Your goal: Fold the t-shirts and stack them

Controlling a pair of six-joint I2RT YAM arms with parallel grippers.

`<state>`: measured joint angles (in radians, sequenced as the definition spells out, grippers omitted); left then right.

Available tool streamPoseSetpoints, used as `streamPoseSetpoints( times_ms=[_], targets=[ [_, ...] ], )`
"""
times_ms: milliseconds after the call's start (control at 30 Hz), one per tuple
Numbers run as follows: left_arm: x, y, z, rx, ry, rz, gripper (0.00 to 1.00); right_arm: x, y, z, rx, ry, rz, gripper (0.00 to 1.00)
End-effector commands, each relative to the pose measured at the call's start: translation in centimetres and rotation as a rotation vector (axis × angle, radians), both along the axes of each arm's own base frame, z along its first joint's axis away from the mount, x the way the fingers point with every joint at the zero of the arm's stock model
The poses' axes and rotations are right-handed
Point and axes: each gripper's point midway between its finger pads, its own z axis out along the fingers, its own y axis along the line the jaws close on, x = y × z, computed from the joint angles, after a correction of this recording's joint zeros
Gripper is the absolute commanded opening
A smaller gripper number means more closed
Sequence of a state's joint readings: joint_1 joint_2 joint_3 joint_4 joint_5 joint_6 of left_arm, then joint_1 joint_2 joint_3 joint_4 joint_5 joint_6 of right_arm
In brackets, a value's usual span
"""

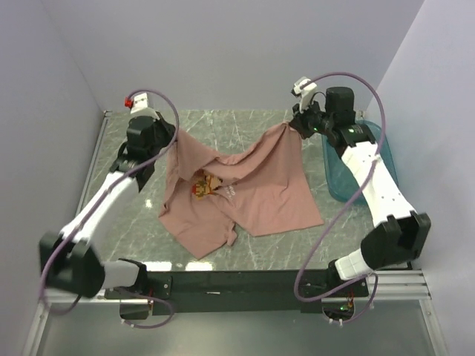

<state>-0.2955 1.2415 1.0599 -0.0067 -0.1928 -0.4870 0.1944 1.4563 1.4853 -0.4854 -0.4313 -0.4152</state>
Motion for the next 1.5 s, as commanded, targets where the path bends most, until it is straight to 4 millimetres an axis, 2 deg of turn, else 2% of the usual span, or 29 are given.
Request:
streamPoseSetpoints(
  times_ms=[0, 33, 67, 100, 133, 167, 200, 267, 333, 367, 400, 433, 467, 500, 533, 567, 600, 667, 767, 800, 867, 900, 967, 1067, 1200, 1300, 1367, 1400, 1467],
  targets=[
    [3.5, -1.5, 2.5, -0.211, -0.038, -0.118, 0.01, 4.5, -0.5, 2.7, 0.035, -0.123, -0.124, 0.0],
    [5.5, -0.7, -0.1, -0.223, 0.026, -0.085, 0.01, 6.2, -1.1, 2.4, 0.048, -0.121, -0.199, 0.0],
    [6.4, -0.8, -0.8, -0.22, 0.046, -0.082, 0.01, 6.9, -0.8, 2.3, 0.072, -0.117, -0.207, 0.0],
    [7.6, 0.0, 0.1, -0.222, 0.03, -0.058, 0.01, 8.1, -2.1, 2.2, 0.065, -0.125, -0.298, 0.0],
    [8.9, 0.3, -1.5, -0.217, 0.064, -0.043, 0.01, 9.3, -2.4, 1.8, 0.097, -0.119, -0.354, 0.07],
    [9.3, 0.6, -1.7, -0.213, 0.079, -0.036, 0.28, 10.0, -2.8, 2.4, 0.106, -0.132, -0.391, 0.2],
    [10.1, 1.3, -0.2, -0.206, 0.055, -0.015, 0.45, 10.4, -3.4, 2.5, 0.103, -0.134, -0.438, 0.52],
    [10.0, 2.0, -0.1, -0.169, 0.094, 0.01, 0.88, 10.1, -3.4, 2.0, 0.111, -0.096, -0.45, 0.68],
    [8.7, 3.0, 3.0, -0.112, 0.03, 0.03, 0.94, 8.0, -2.9, 3.0, 0.104, -0.109, -0.375, 0.77],
    [7.9, 3.3, 3.9, -0.091, 0.006, 0.031, 0.96, 6.5, -2.4, 1.5, 0.081, -0.068, -0.315, 0.8],
    [6.8, 3.7, 3.3, -0.054, 0.01, 0.034, 0.97, 4.9, -1.3, 1.0, 0.075, -0.044, -0.213, 0.81],
    [4.8, 3.7, 5.4, -0.047, -0.039, 0.013, 0.97, 1.0, 1.0, 1.6, 0.08, -0.031, 0.005, 0.82],
    [3.7, 3.6, 5.5, -0.042, -0.047, -0.007, 0.98, -1.9, 2.3, -0.7, 0.084, 0.034, 0.14, 0.82],
    [2.5, 3.5, 3.4, -0.037, -0.006, -0.023, 0.99, -4.5, 3.3, -1.7, 0.09, 0.074, 0.261, 0.83],
    [0.6, 3.2, 4.2, -0.044, -0.027, -0.051, 1.0, -8.7, 3.6, -3.3, 0.039, 0.11, 0.424, 0.82],
    [-0.7, 1.9, 3.5, -0.057, -0.009, -0.133, 0.99, -12.9, 5.2, -4.9, 0.113, 0.175, 0.605, 0.82],
    [-1.9, 1.4, 1.0, -0.07, 0.049, -0.167, 0.99, -14.7, 5.3, -6.1, 0.081, 0.139, 0.707, 0.81],
    [-4.7, -0.4, -0.7, -0.116, 0.107, -0.275, 0.99, -18.8, 5.1, -9.1, 0.114, 0.236, 0.761, 0.81],
    [-8.4, -1.9, -4.6, -0.23, 0.228, -0.34, 0.93, -19.4, 3.9, -11.7, 0.043, 0.222, 0.698, 0.8],
    [-10.0, -2.9, -7.1, -0.284, 0.306, -0.364, 0.88, -18.7, 2.9, -12.7, -0.013, 0.232, 0.622, 0.8],
    [-12.8, -4.0, -8.8, -0.302, 0.371, -0.375, 0.86, -18.5, 2.3, -13.7, -0.054, 0.188, 0.59, 0.8],
    [-14.1, -4.3, -11.1, -0.331, 0.431, -0.354, 0.85, -18.6, 2.1, -14.1, -0.065, 0.182, 0.588, 0.8],
    [-16.1, -5.4, -11.6, -0.36, 0.436, -0.365, 0.84, -19.4, 2.0, -15.4, -0.064, 0.201, 0.593, 0.8],
    [-20.2, -8.3, -14.5, -0.375, 0.545, -0.381, 0.83, -20.8, 1.6, -17.5, -0.077, 0.242, 0.605, 0.79],
    [-23.7, -10.1, -18.8, -0.407, 0.72, -0.319, 0.81, -20.8, 1.3, -18.0, -0.088, 0.251, 0.582, 0.79],
    [-25.5, -11.9, -19.3, -0.38, 0.761, -0.336, 0.8, -20.4, 1.2, -17.9, -0.095, 0.243, 0.565, 0.79],
    [-26.6, -12.5, -20.4, -0.29, 0.787, -0.338, 0.8, -20.3, 1.0, -18.2, -0.101, 0.248, 0.56, 0.79],
    [-26.3, -12.8, -19.8, -0.259, 0.775, -0.335, 0.78, -20.3, 1.0, -18.3, -0.103, 0.249, 0.56, 0.78],
    [-27.0, -11.6, -22.0, -0.069, 0.809, -0.28, 0.76, -20.3, 1.0, -18.3, -0.105, 0.254, 0.559, 0.78]
  ],
)
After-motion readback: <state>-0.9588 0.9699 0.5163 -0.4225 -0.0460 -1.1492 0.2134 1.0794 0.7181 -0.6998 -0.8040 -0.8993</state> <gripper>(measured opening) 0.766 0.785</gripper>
